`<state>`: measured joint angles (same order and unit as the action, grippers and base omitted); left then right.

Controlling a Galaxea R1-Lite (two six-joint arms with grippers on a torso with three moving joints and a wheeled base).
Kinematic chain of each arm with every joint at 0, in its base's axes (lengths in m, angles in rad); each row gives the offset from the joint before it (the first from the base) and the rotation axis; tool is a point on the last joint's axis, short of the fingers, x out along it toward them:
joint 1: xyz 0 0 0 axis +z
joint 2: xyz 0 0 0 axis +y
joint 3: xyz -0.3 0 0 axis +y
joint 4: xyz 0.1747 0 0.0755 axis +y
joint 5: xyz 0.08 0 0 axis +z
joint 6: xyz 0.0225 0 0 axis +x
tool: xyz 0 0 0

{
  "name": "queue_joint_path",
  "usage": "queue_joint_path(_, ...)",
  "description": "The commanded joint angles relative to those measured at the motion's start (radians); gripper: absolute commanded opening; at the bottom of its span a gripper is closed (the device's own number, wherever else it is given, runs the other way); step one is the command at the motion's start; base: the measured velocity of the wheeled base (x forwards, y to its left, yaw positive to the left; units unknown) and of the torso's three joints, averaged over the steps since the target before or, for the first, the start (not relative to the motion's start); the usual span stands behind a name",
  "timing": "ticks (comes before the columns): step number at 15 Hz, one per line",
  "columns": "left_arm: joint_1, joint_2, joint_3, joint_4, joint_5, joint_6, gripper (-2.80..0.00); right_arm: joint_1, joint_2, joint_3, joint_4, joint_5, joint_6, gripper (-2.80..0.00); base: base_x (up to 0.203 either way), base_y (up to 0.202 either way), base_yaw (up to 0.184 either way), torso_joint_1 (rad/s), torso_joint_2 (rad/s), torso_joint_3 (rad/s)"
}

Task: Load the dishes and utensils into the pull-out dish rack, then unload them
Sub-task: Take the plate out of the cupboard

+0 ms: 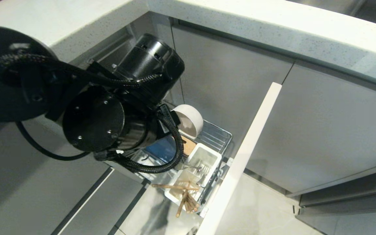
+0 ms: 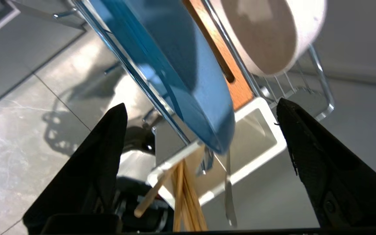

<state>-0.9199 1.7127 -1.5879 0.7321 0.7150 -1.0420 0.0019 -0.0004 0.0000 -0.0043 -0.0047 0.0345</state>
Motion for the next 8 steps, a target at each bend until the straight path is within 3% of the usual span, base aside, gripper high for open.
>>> queue_joint_path(1, -0.008, 0.041, 0.0, 0.004, 0.044, -0.022, 0.0, 0.001, -0.003, 0.002, 0.0, 0.0, 0.0, -2.8, 0.0, 0.0, 0.0, 0.0, 0.0, 0.0)
queue_joint_path(8, -0.013, 0.081, 0.001, -0.022, 0.124, -0.073, 0.0, 0.0, -0.003, 0.002, 0.0, 0.0, 0.0, -2.8, 0.0, 0.0, 0.0, 0.0, 0.0, 0.0)
